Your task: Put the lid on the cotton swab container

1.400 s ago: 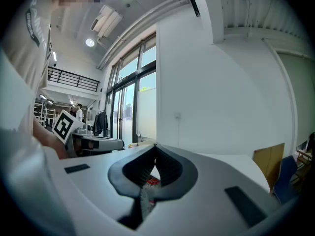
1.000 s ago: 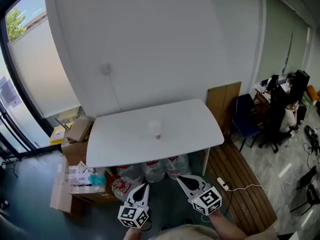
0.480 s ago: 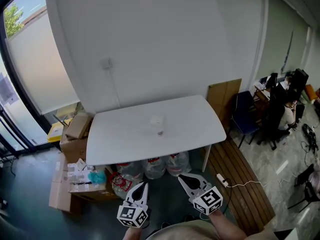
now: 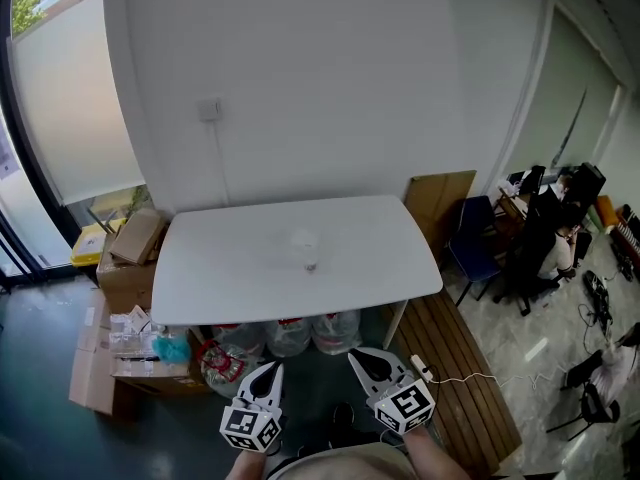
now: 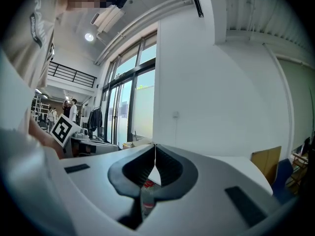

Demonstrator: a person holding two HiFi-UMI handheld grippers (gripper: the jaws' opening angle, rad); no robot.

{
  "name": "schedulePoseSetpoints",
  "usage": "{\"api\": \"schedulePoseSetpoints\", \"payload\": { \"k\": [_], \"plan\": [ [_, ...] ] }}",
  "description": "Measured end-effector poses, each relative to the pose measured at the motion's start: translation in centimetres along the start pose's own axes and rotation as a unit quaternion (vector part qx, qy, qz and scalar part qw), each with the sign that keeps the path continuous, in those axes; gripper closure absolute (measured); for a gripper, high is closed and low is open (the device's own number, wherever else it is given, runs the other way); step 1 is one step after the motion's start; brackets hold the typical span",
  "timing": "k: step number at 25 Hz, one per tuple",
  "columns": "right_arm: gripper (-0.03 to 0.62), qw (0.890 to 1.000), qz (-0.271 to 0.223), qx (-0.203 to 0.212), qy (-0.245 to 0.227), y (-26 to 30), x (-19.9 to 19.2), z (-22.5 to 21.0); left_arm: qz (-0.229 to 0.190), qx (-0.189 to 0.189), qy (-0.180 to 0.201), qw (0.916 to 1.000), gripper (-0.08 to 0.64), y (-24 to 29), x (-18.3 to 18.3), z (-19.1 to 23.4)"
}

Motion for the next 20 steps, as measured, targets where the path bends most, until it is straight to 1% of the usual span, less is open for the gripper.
{"api": "schedulePoseSetpoints", "payload": {
  "k": [5, 8, 11, 15, 20],
  "plan": [
    [0.575, 1.000, -0.002, 0.000, 0.007, 2.5, -0.8, -2.9, 0.003, -0.002, 0.008, 1.0000, 0.546, 3.4, 0.5, 1.2],
    [0.575, 1.000, -0.003, 0.001, 0.013, 3.9, -1.6, -5.4, 0.005, 0.008, 0.012, 0.9999, 0.546, 5.9, 0.8, 1.8],
    [0.575, 1.000, 0.004, 0.004, 0.006, 5.4, -1.6, -8.0, 0.004, 0.019, 0.014, 0.9997, 0.546, 8.4, 1.4, 2.3],
    [0.575, 1.000, 0.004, 0.014, 0.002, 7.3, -1.1, -11.2, -0.001, 0.029, 0.017, 0.9994, 0.546, 11.7, 2.2, 3.0],
    [0.575, 1.000, 0.008, 0.030, -0.001, 9.3, -1.5, -14.7, 0.002, 0.031, 0.019, 0.9993, 0.546, 16.0, 2.3, 3.1]
  ]
}}
Point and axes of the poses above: the fingertips, and each gripper's own axes: y forward along the fingers, z to its left, x out of its top, the point moved 6 cm from there along -y, backward along the fingers, and after that the axes turned 7 degrees about x, right-handed, at the moved point
